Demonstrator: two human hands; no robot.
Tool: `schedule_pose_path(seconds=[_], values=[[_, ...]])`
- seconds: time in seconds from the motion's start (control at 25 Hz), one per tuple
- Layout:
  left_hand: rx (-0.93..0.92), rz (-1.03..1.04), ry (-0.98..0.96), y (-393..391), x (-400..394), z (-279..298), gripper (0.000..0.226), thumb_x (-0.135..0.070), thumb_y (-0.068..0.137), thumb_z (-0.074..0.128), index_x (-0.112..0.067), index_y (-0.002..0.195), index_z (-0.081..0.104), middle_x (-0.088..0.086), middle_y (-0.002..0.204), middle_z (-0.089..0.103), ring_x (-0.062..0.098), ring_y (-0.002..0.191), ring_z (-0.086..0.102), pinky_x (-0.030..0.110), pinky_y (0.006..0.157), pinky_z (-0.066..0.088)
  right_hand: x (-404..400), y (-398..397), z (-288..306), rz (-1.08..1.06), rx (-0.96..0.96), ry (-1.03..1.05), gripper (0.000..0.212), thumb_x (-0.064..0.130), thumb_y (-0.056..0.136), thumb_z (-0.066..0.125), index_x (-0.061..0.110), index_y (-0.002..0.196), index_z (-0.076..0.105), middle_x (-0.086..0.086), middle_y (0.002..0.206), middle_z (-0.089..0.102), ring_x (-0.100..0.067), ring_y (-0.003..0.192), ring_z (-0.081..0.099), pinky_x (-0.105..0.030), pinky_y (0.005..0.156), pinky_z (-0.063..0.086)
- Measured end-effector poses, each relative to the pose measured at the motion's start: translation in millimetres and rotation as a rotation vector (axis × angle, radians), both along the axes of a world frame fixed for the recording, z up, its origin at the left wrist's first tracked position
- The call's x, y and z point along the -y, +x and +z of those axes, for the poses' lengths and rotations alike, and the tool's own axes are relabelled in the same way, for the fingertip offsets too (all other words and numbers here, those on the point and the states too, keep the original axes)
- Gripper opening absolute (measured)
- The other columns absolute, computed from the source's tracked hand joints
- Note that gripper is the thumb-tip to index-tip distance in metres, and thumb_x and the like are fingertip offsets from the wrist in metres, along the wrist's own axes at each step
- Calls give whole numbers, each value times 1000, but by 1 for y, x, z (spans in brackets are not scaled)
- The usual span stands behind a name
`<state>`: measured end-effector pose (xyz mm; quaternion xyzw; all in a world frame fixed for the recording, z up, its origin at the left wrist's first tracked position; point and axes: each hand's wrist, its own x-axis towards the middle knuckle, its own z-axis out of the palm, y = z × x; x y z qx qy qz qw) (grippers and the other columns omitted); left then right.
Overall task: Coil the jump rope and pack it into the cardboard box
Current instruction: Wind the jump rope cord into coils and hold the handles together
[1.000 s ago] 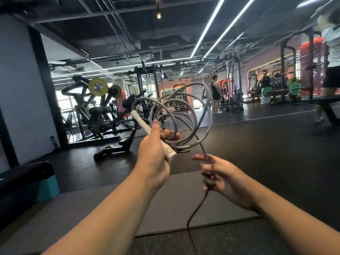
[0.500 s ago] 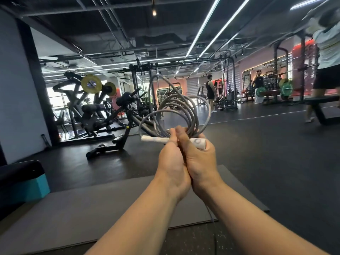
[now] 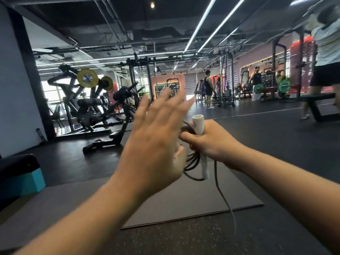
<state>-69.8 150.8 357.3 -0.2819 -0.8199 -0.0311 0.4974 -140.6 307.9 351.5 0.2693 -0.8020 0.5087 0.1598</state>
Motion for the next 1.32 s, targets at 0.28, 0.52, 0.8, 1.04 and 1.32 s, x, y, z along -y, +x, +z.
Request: schedule_pose_path(seconds=[0.28,0.52,0.8,1.04,1.32], values=[[776,52,-149,-48,9,32,72,-37,84,78,-31,139,32,-11,107,68,14,92,62,23,67,43,-7,8,22,59,-17,440,14,22,91,71,10,85,72,-15,80,74,-14,63,60,-29,65,50],[1162,-110,0,-42,17,28,46,-21,95,66,-25,136,44,7,106,77,25,100,71,34,95,54,-26,20,28,228,279,649,30,27,101,59,-1,106,68,-14,93,81,-17,72,58,-25,62,44],[1467,-292,458,-37,-1,32,67,-61,72,79,-23,118,49,18,93,78,31,84,76,52,88,59,-17,17,30,23,105,820,20,29,86,72,13,75,66,0,61,60,-15,55,50,-24,54,40],[1178,-355,380,-27,7,25,35,-44,99,56,-10,105,49,3,79,71,16,72,66,37,74,55,-23,20,28,83,47,714,15,30,84,79,25,95,71,4,80,73,-10,67,63,-25,64,47],[1566,-190,330,-37,7,53,21,-2,86,65,-2,108,61,17,87,78,20,74,67,25,62,52,-17,20,25,22,-105,842,17,31,89,69,26,73,66,6,54,55,-6,45,46,-18,44,32]])
